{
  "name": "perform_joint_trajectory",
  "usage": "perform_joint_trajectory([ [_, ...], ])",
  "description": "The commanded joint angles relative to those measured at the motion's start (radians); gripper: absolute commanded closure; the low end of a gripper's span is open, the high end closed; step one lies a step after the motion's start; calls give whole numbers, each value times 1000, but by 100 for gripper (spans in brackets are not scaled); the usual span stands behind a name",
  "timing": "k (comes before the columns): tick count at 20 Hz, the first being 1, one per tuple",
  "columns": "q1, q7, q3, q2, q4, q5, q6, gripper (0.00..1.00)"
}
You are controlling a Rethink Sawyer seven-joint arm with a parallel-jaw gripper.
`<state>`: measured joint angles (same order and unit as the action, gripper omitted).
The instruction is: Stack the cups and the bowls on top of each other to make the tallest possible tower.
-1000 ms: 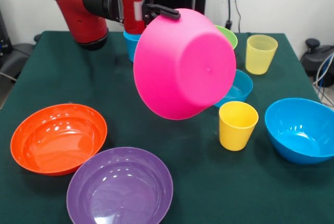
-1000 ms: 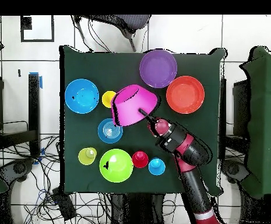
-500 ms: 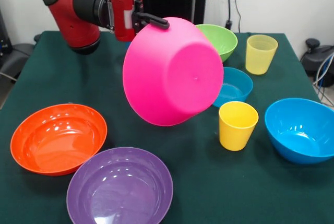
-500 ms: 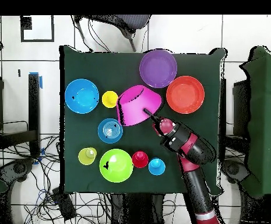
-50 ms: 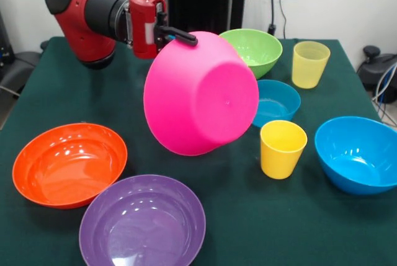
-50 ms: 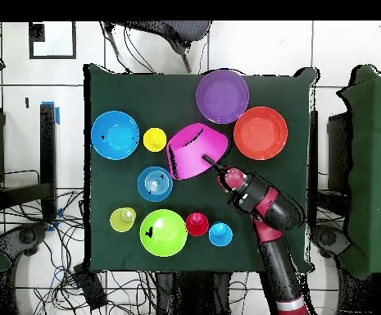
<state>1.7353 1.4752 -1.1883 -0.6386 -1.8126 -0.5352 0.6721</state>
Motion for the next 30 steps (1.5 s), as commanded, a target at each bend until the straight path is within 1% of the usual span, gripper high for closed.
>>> perform_joint_trajectory([
  [1,-27,-385,72,-5,181,-2,115,100],
  [7,-25,-428,79,-5,210,24,161,100],
  [11,-11,-487,79,-32,235,42,209,100],
  [15,0,-526,90,-41,253,42,242,100],
  [19,-12,-551,108,-29,292,23,254,100],
  [24,-22,-571,117,-17,312,24,270,100],
  [30,-23,-622,131,-24,342,34,303,100],
])
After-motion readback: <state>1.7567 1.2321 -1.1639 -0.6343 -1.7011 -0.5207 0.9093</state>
